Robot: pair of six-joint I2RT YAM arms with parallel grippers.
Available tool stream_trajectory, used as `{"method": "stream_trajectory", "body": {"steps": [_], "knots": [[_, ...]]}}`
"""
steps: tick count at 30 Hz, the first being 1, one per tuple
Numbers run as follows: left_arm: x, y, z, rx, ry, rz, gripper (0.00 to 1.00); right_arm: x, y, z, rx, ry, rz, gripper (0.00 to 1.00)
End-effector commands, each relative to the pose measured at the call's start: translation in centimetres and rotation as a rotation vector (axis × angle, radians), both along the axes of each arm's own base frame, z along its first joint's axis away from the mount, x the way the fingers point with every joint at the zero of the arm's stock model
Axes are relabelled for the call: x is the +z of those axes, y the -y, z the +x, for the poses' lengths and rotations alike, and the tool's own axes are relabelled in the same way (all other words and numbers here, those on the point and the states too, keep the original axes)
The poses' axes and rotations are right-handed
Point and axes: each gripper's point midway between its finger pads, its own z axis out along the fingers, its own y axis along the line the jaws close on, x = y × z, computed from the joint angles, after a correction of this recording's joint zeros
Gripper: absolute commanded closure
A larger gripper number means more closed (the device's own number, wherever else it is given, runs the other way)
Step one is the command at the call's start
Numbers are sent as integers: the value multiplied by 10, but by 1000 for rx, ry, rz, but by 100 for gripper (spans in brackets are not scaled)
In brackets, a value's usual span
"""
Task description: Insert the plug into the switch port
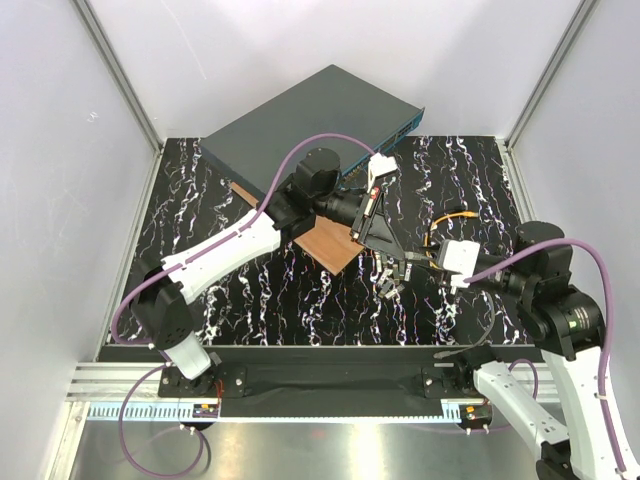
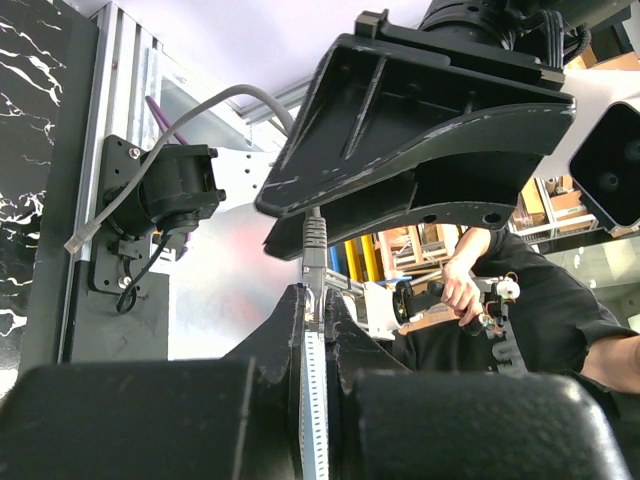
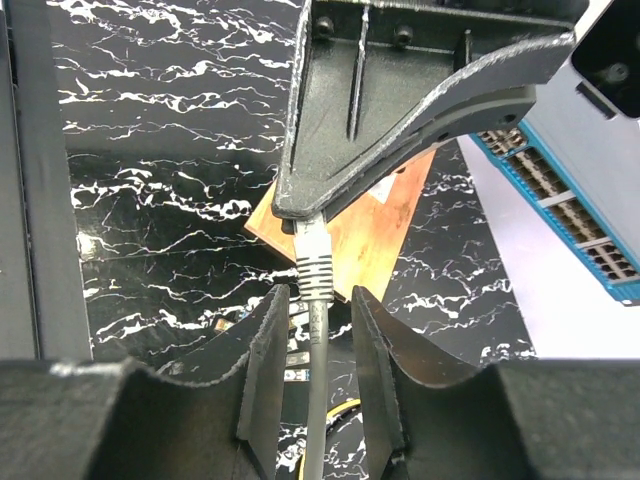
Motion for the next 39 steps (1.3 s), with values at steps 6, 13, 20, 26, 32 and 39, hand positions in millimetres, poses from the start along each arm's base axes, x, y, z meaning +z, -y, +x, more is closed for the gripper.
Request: {"method": "stream_trajectory", "body": {"steps": [6, 13, 20, 26, 32, 39], "knots": [[21, -7, -4, -22, 39, -57, 100, 20, -2, -2, 24, 71, 8, 62], [19, -7, -5, -24, 31, -50, 100, 15, -2, 3, 24, 58, -7, 80], [38, -12, 10, 27, 167, -79, 57, 21, 5, 14, -83, 11, 32, 100], [102, -45, 68, 247, 462, -136, 34, 22, 21, 63, -365, -132, 118, 100], [138, -92, 129, 650, 895, 2, 27, 18, 31, 119, -512, -234, 189, 100], [112, -163, 202, 986, 1098, 351, 29, 20, 93, 206, -641, -375, 292, 100]]}}
